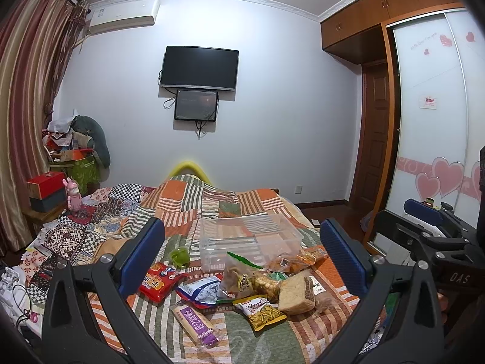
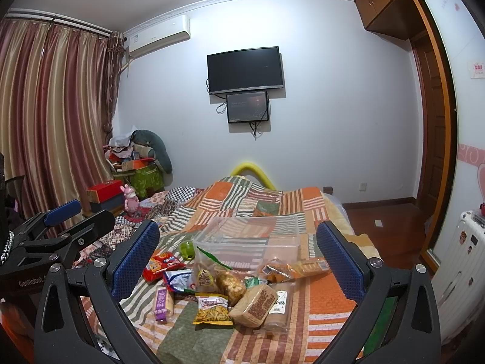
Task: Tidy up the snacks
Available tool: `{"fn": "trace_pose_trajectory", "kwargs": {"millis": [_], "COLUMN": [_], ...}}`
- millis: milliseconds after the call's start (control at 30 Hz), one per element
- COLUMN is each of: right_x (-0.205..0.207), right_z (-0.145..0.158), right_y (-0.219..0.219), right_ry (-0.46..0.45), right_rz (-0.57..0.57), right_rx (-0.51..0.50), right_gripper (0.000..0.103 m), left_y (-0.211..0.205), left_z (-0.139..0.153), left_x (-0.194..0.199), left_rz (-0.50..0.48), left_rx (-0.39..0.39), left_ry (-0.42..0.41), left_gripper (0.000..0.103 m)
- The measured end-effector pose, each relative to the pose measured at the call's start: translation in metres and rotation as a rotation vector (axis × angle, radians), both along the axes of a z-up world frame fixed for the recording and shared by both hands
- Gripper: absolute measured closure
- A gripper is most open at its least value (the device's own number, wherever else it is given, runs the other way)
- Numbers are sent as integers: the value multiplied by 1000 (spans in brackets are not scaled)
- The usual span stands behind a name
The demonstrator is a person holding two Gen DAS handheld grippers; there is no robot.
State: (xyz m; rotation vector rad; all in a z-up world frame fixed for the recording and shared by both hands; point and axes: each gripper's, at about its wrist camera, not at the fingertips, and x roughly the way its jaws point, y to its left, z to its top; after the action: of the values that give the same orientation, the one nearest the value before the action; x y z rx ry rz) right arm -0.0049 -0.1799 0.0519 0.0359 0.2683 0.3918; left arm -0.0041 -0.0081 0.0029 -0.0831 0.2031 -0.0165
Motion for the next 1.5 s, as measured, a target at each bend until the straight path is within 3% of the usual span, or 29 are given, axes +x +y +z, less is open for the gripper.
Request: {"fn": "trace_pose_trajectory", "kwargs": {"millis": [900,1067,1233,1500], "right_x": [1,6,21,47], "right_z": [1,-5,-15,-45], "right_y": [1,-1,-5,-10], "right_ry": [-9,13,75,212], "right_rz": [-3,-4,2,15], "right_rx": [-3,0,7,-30], "right_gripper": [0,0,10,38], "left_y": [2,5,14,37], "left_z": [-2,-9,-22,-46], "left_x": [4,13,28,53], "left_rz": [-22,-5,-14,-24], "left_rx": [1,9,10,44], "left_ry": [19,70,154,284], "left_gripper": [0,17,25,30]}}
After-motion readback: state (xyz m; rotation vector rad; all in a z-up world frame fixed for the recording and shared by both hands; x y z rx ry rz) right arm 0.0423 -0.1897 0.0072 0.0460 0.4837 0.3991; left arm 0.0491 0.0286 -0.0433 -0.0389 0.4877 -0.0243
